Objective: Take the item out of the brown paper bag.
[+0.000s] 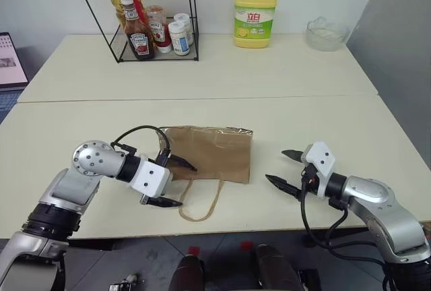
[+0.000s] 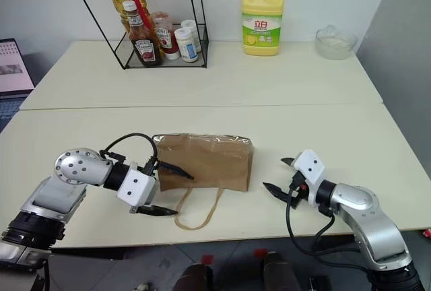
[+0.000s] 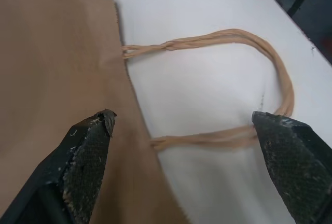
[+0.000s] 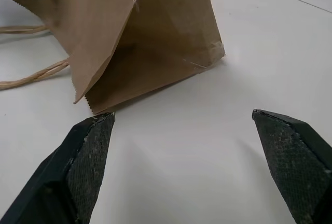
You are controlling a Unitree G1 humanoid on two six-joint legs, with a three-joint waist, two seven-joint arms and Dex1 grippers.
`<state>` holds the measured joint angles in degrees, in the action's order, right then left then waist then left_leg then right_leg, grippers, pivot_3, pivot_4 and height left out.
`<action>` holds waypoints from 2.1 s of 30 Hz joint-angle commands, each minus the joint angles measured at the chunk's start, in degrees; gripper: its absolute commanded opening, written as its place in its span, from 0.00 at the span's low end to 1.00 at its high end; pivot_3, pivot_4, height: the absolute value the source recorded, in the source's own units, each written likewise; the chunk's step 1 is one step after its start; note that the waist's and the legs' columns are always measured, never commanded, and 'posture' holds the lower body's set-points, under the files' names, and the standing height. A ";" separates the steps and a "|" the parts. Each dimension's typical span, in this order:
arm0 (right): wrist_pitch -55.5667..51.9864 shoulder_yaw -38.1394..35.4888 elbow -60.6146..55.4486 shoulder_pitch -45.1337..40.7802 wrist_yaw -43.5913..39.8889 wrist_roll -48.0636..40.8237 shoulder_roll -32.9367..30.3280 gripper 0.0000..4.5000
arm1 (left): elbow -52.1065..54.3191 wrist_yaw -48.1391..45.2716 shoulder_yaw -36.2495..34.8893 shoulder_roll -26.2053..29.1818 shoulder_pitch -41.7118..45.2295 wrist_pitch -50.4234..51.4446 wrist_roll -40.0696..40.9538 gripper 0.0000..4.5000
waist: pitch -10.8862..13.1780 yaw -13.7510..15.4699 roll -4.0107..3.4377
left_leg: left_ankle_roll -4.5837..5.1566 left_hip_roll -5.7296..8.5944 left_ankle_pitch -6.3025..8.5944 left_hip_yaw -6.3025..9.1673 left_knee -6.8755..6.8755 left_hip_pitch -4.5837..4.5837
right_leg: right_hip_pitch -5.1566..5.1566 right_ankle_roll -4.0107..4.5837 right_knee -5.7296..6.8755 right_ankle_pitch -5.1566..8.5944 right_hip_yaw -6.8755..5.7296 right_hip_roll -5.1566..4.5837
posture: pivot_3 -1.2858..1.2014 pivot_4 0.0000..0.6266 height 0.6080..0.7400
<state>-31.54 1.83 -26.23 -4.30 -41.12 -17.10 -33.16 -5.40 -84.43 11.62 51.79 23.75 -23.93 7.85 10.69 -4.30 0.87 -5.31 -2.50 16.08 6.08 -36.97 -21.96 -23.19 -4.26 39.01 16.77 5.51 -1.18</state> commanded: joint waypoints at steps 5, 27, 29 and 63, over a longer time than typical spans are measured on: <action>-0.07 -0.83 -2.58 -0.57 0.30 -1.22 -0.25 0.99 | 0.96 -1.14 -0.47 0.75 0.03 -0.62 1.13 1.00 | 0.00 -0.01 0.00 | 0.00 -0.01 0.00 0.01 0.00 0.00 | 0.00 0.00 0.01 0.00 0.00 0.01 | 0.52 0.24 1.00; -0.60 -0.57 -2.95 -0.14 0.52 -1.23 -0.06 0.99 | -0.64 -0.08 1.03 -1.25 0.52 -3.55 -0.80 1.00 | 0.00 -0.01 0.00 | 0.00 0.00 0.00 0.01 -0.01 0.00 | 0.00 0.00 0.02 0.00 0.00 0.01 | 0.52 0.24 1.00; -0.62 -0.49 -2.92 -0.22 0.62 -1.18 0.04 0.99 | 0.12 0.86 1.53 -2.33 0.15 -3.52 -1.46 1.00 | 0.00 -0.01 0.00 | 0.00 -0.01 0.00 0.01 -0.01 0.00 | 0.01 0.00 0.02 0.00 0.00 0.01 | 0.52 0.24 1.00; 63.80 7.90 17.74 4.58 -4.18 27.63 -15.44 1.00 | 14.86 24.88 -6.90 -14.63 4.06 51.23 17.15 0.01 | -0.05 0.02 0.07 | 0.00 0.00 0.00 0.01 -0.07 0.09 | 0.09 0.00 0.04 0.00 0.00 0.00 | 0.52 0.24 1.00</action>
<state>23.32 8.07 -10.72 0.54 -46.63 5.85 -48.26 6.90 -60.85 6.36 37.51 26.93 25.74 23.47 10.64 -4.28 0.94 -5.32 -2.50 16.08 6.09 -37.04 -21.84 -23.07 -4.27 39.05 16.77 5.52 -1.18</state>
